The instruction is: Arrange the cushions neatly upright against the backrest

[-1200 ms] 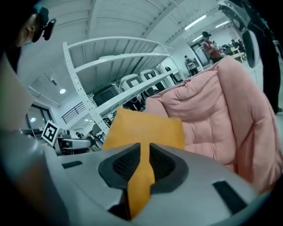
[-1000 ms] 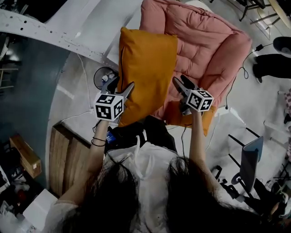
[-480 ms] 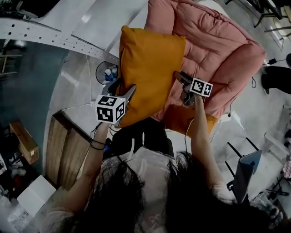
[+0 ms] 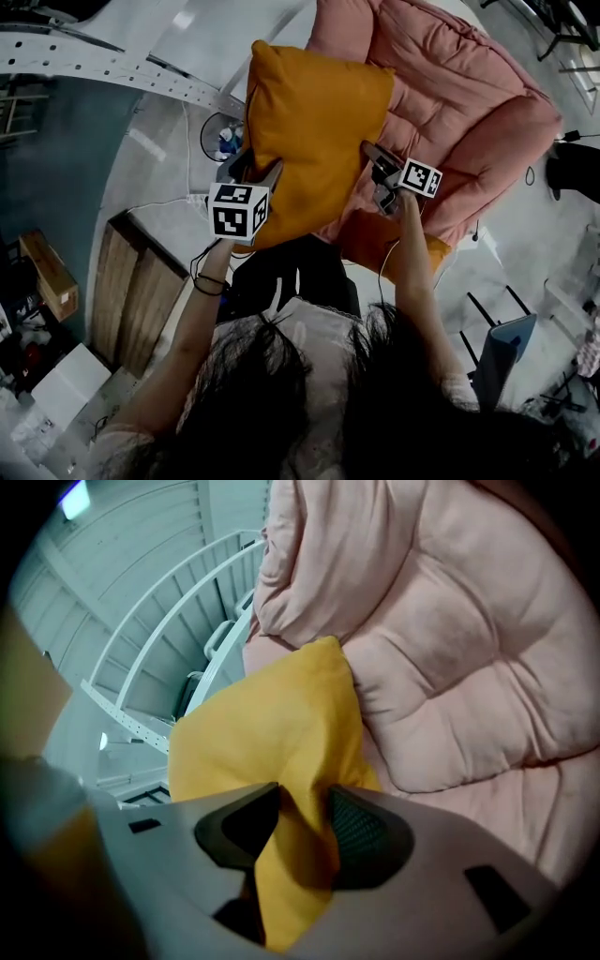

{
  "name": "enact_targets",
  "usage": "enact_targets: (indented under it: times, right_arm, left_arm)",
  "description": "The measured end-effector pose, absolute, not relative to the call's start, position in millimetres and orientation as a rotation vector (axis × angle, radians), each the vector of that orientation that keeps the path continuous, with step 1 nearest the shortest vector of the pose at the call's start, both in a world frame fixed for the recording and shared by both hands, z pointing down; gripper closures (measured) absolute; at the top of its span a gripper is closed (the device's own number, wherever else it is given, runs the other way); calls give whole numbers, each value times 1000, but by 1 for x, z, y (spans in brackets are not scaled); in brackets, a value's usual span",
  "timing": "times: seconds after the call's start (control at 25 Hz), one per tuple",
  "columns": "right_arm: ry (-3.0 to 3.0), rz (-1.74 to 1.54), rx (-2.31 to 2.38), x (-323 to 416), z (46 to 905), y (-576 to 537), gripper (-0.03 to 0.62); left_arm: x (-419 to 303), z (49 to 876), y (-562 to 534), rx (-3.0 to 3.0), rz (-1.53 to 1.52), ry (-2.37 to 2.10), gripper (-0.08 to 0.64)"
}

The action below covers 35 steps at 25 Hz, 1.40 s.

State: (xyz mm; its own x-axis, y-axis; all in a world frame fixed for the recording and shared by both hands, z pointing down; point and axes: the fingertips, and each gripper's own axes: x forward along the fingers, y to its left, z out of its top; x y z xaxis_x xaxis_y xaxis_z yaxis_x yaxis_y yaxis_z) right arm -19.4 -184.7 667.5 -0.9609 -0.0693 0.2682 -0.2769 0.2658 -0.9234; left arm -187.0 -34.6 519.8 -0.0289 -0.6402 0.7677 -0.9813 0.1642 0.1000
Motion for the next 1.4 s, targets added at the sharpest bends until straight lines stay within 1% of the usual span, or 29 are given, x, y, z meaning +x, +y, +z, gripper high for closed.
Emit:
enact_targets:
  times: [0.16,0.2,0.28,0.32,0.48,0.68,0.84,1.16,1.4]
  right_arm:
    - [-2398,1685,364,-21,653,-176,487]
    - [-2413,1654,378,-21,648,-174,500]
    - [-2445,1603,401,-21,636,-170,518]
    - [-2460,1591,412,-21,628,-168,522]
    - [-2530,1563,465,-15,597,-165,532]
    - [-2671,1477,571,0,547,-172,535]
    - [-2784,1343,679,16,498,-190,535]
    - [-2805,921,958,82,442,-237,535]
    - [-2749,906,1173,146,450,-262,538]
  left_arm:
    - [-191,519,-31,1559,640,-1720,332]
    - [-192,517,-30,1557,646,-1716,348]
    - [-196,512,-26,1537,650,-1724,414]
    - [-200,509,-25,1525,641,-1736,427]
    - [-209,495,-19,1533,550,-1763,447]
    - [-208,465,-20,1629,501,-1790,456]
    - [-200,441,-37,1746,428,-1771,459]
    - [-151,436,-104,1945,379,-1594,465]
    - [-106,460,-164,2025,380,-1475,468]
